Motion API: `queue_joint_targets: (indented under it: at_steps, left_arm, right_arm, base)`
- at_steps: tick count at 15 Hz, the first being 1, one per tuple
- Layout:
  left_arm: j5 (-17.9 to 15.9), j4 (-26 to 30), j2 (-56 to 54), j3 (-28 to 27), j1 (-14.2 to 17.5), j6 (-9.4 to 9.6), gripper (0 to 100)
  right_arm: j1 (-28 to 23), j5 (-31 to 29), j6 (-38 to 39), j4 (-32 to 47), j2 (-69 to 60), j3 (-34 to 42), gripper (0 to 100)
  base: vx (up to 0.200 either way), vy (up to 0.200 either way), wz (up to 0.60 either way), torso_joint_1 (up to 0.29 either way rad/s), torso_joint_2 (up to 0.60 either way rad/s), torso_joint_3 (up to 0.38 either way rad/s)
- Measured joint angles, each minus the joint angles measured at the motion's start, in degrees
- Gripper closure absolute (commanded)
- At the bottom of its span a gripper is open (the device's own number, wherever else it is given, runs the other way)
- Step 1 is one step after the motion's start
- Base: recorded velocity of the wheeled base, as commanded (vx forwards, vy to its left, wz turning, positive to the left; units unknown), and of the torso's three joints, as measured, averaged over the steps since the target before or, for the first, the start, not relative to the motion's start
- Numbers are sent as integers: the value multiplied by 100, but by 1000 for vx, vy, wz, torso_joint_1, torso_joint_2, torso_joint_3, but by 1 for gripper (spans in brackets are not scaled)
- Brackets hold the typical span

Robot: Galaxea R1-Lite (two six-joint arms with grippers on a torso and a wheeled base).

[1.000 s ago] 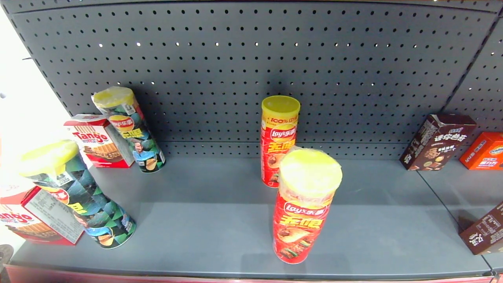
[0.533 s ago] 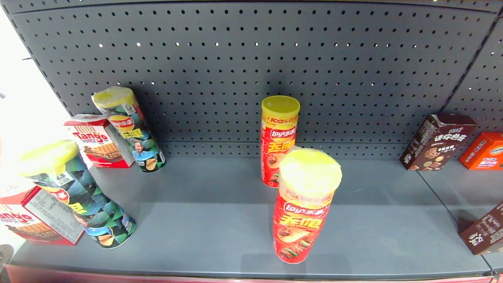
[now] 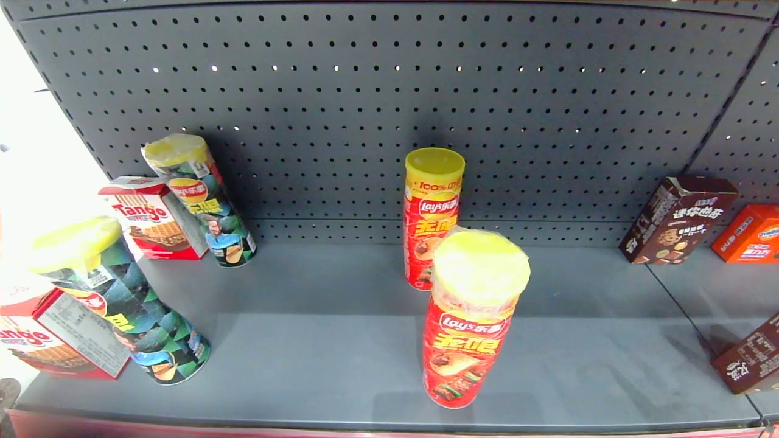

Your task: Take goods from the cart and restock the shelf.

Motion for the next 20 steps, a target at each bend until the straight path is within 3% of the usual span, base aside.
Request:
queue_joint_targets:
  at_steps: [6, 12, 15, 20]
  left_arm:
    - [62, -11, 1, 5, 13, -82, 0]
    - [49, -17, -55, 5, 141, -88, 0]
    - [90, -23, -256, 5, 317, -165, 0]
    - [98, -23, -372, 5, 344, -183, 0]
  right_arm:
    - [669, 85, -67, -591, 1598, 105, 0]
    - [987, 83, -177, -591, 2004, 378, 0]
    - [1143, 77, -177, -633, 2221, 313, 0]
    - [1438, 66, -201, -855, 2855, 145, 0]
  base:
    - [0, 0, 0, 0, 0, 0]
    - [0, 0, 0, 0, 0, 0]
    - [0, 0, 0, 0, 0, 0]
    - [0, 0, 0, 0, 0, 0]
